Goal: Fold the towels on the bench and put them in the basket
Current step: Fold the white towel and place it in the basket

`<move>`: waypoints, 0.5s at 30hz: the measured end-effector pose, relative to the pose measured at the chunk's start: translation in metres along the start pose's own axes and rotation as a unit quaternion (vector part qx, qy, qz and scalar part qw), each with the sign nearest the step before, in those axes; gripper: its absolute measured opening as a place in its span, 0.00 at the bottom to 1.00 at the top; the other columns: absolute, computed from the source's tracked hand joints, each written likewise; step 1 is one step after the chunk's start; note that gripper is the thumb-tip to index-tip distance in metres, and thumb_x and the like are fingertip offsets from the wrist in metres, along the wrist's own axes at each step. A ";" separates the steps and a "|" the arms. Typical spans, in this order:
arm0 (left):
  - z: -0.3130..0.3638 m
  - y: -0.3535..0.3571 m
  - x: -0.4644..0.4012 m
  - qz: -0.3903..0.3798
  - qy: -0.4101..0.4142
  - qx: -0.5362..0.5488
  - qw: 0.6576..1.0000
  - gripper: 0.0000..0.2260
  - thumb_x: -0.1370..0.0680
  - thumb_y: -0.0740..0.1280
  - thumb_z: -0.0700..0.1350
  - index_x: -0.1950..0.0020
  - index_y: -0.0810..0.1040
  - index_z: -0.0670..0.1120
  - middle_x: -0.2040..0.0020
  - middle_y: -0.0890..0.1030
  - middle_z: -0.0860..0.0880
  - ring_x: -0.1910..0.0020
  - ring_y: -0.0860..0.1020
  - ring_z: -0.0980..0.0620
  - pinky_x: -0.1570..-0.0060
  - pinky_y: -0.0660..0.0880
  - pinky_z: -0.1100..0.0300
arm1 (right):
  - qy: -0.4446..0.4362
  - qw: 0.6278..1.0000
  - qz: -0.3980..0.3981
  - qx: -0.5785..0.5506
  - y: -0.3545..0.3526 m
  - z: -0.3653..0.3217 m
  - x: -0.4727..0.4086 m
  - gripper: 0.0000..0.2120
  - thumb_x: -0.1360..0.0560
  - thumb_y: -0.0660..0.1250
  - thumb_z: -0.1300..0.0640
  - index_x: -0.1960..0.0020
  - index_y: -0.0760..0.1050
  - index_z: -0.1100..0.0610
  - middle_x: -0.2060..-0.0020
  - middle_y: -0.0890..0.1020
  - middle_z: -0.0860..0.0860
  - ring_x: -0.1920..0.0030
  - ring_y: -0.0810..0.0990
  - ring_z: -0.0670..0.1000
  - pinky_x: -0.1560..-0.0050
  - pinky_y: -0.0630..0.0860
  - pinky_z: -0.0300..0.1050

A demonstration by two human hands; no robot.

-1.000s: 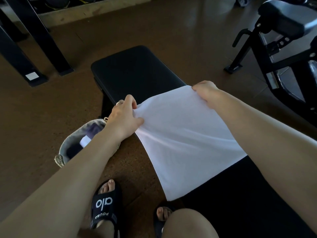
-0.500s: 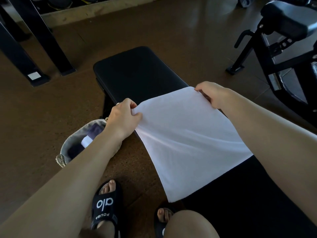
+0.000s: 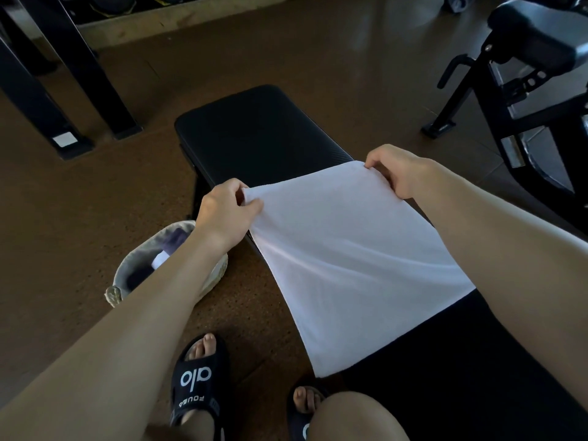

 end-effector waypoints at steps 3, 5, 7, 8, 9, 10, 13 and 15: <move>-0.002 -0.001 0.001 0.001 -0.008 0.009 1.000 0.10 0.18 0.65 0.53 0.49 0.79 0.47 0.54 0.81 0.48 0.55 0.81 0.49 0.57 0.78 0.52 | -0.003 1.000 0.009 -0.024 -0.001 -0.002 0.001 0.28 0.41 0.72 0.55 0.40 0.78 0.54 0.39 0.80 0.57 0.41 0.81 0.60 0.38 0.76 0.57; -0.003 -0.002 0.001 0.006 -0.012 0.009 1.000 0.12 0.16 0.62 0.53 0.50 0.80 0.47 0.55 0.82 0.47 0.55 0.81 0.49 0.59 0.76 0.55 | -0.002 0.999 0.010 -0.034 -0.001 -0.002 0.002 0.30 0.40 0.73 0.55 0.38 0.76 0.52 0.39 0.78 0.57 0.42 0.80 0.61 0.38 0.76 0.59; -0.003 -0.003 0.001 0.013 -0.008 0.009 1.000 0.12 0.16 0.62 0.52 0.50 0.81 0.46 0.55 0.82 0.47 0.56 0.81 0.49 0.60 0.76 0.56 | -0.003 0.999 0.012 -0.031 -0.001 -0.001 0.003 0.31 0.38 0.73 0.54 0.35 0.74 0.51 0.39 0.77 0.57 0.41 0.79 0.61 0.36 0.76 0.60; -0.002 -0.003 0.002 0.016 -0.004 0.008 1.000 0.12 0.16 0.62 0.51 0.50 0.81 0.46 0.55 0.82 0.47 0.56 0.80 0.49 0.60 0.76 0.57 | -0.003 0.999 0.014 -0.028 -0.002 -0.001 0.002 0.31 0.37 0.73 0.54 0.34 0.73 0.51 0.38 0.76 0.57 0.40 0.79 0.62 0.35 0.75 0.61; -0.002 -0.004 0.002 0.019 -0.001 0.007 1.000 0.11 0.16 0.63 0.50 0.50 0.81 0.46 0.55 0.82 0.48 0.56 0.80 0.50 0.60 0.75 0.57 | -0.007 1.000 0.017 -0.025 -0.003 -0.001 0.002 0.30 0.35 0.73 0.55 0.33 0.73 0.51 0.38 0.76 0.57 0.40 0.78 0.62 0.34 0.75 0.62; -0.002 -0.004 0.002 0.020 0.003 0.004 1.000 0.11 0.16 0.63 0.50 0.50 0.81 0.46 0.55 0.81 0.48 0.56 0.80 0.51 0.60 0.75 0.58 | -0.013 1.000 0.018 -0.018 -0.003 -0.003 0.003 0.28 0.32 0.73 0.57 0.33 0.73 0.52 0.37 0.75 0.58 0.39 0.78 0.63 0.34 0.74 0.63; 0.000 -0.005 0.004 0.025 0.015 -0.005 1.000 0.09 0.16 0.64 0.49 0.49 0.81 0.47 0.55 0.81 0.50 0.55 0.79 0.54 0.60 0.74 0.62 | -0.057 0.998 0.022 0.007 0.000 -0.015 0.014 0.21 0.25 0.71 0.63 0.34 0.76 0.54 0.36 0.74 0.58 0.36 0.75 0.63 0.32 0.74 0.64; 0.001 -0.005 0.004 0.023 0.020 -0.009 0.999 0.09 0.16 0.64 0.49 0.49 0.81 0.47 0.54 0.81 0.50 0.56 0.78 0.54 0.61 0.73 0.62 | -0.074 0.997 0.028 0.007 -0.001 -0.018 0.015 0.20 0.24 0.70 0.64 0.33 0.77 0.53 0.36 0.74 0.57 0.35 0.74 0.62 0.31 0.74 0.63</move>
Point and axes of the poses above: each hand's wrist, its own x-axis away from the middle knuckle, its own y-axis out of the palm, z = x × y, the point moved 6 cm from there along -x, towards the middle knuckle
